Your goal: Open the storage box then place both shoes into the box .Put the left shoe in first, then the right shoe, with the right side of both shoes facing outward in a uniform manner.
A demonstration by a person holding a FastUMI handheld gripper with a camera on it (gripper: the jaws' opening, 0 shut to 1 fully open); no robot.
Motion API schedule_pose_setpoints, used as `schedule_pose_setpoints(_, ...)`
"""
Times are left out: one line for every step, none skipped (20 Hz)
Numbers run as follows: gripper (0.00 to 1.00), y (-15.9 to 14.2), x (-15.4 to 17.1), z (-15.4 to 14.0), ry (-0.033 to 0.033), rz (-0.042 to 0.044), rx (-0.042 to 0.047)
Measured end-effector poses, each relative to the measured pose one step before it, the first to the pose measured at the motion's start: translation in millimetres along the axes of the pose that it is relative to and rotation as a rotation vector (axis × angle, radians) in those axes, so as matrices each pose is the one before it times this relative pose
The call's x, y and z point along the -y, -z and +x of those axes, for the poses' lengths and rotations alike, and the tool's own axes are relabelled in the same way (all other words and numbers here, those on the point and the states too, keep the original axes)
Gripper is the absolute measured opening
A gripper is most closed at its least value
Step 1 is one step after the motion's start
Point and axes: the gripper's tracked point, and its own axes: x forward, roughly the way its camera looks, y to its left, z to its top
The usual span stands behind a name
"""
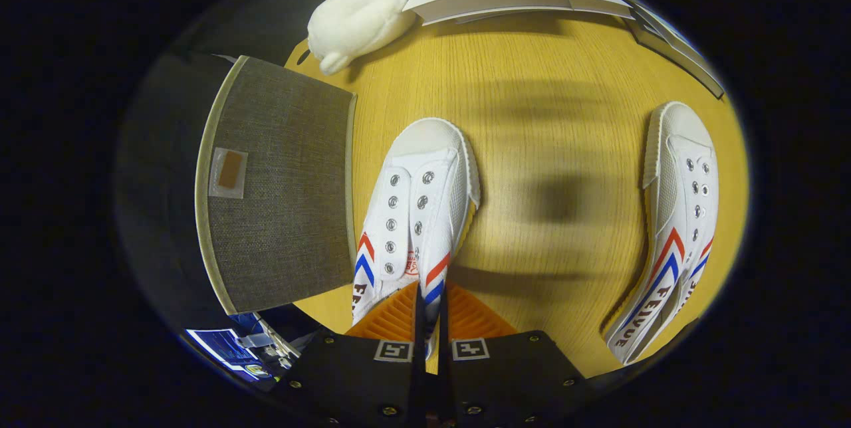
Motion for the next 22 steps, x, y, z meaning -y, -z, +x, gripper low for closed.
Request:
schedule_pose_setpoints(0.07, 0.49, -0.5, -5.57, -0.00162, -0.00441, 0.00094)
schedule_pose_setpoints(0.07, 0.45, -0.42, -4.19, -0.00057, -0.00457, 0.00044)
schedule_pose_setpoints(0.07, 1.08, -1.24, -5.99, -0.00418, 0.00195, -0.00145)
schedule_pose_setpoints(0.07, 1.56, -3.11, -5.88, -0.01355, 0.00395, -0.00424)
schedule_pose_setpoints(0.07, 0.99, -4.06, -6.99, -0.02014, 0.01221, -0.0046)
schedule_pose_setpoints(0.07, -0.24, -6.95, -8.58, -0.02921, 0.01168, -0.00155)
schedule_pose_setpoints(0.07, 1.24, -6.29, -10.38, -0.02606, 0.00715, 0.00258)
schedule_pose_setpoints(0.07, 0.11, -6.28, -9.28, -0.01814, 0.00371, 0.0059)
schedule_pose_setpoints(0.07, 0.0, -5.91, -9.77, -0.01082, -0.00268, 0.00775)
schedule_pose_setpoints(0.07, -1.22, -4.44, -8.48, -0.00301, -0.00993, 0.00785)
schedule_pose_setpoints(0.07, -1.76, -6.1, -9.7, 0.00054, -0.01355, 0.01057)
schedule_pose_setpoints(0.07, -3.57, -6.1, -8.85, 0.00066, -0.01154, 0.01301)
schedule_pose_setpoints(0.07, -3.2, -7.73, -8.88, -0.00327, -0.01391, 0.01331)
schedule_pose_setpoints(0.07, -4.5, -9.26, -8.67, -0.00737, -0.01361, 0.01256)
schedule_pose_setpoints(0.07, -4.26, -8.37, -6.58, -0.00644, -0.0098, 0.01202)
schedule_pose_setpoints(0.07, -4.93, -9.86, -6.43, -0.00781, -0.01872, 0.01127)
schedule_pose_setpoints(0.07, -6.02, -11.53, -4.42, -0.00854, -0.02043, 0.01104)
schedule_pose_setpoints(0.07, -6.14, -12.95, -4.2, -0.00824, -0.01979, 0.00774)
schedule_pose_setpoints(0.07, -5.43, -13.19, -2.21, -0.00793, -0.024, 0.00222)
schedule_pose_setpoints(0.07, -7.09, -11.49, 0.67, -0.00868, -0.01969, 0.00272)
schedule_pose_setpoints(0.07, -5.38, -12.52, 0.18, -0.00943, -0.01933, 0.00261)
schedule_pose_setpoints(0.07, -7.31, -12.4, 2.42, -0.01075, -0.01963, 0.0016)
